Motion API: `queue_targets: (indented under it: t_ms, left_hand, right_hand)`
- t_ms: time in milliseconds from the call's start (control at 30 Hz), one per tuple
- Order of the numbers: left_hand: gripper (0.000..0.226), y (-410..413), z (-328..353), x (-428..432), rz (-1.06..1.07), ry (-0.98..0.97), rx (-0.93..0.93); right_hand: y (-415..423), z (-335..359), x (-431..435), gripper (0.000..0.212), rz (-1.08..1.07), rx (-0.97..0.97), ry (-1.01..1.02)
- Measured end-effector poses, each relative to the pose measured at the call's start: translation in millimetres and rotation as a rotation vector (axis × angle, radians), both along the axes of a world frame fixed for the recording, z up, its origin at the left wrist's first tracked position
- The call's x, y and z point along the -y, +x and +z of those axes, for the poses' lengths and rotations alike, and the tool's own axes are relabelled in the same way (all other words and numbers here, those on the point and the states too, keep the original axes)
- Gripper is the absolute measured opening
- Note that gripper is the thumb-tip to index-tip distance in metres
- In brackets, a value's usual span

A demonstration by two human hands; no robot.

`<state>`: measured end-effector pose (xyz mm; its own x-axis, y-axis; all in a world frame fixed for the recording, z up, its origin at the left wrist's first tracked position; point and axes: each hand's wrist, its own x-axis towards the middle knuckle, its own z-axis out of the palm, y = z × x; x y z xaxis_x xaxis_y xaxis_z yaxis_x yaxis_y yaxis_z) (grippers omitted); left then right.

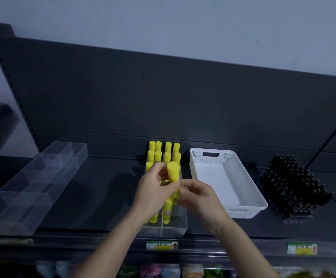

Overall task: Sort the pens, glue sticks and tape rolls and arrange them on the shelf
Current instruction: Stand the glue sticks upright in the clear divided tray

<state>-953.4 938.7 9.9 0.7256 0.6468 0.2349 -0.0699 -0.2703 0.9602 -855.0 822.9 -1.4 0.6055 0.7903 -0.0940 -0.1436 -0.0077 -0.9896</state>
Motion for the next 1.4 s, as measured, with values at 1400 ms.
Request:
queue_targets:
  t_ms: [1400]
  left_hand:
    - [0.021,-45,-98,-21,0.118,-0.011,-0.481]
  right_hand:
    - [-6,-61,1,0.039,-0.120,0.581,-0.559]
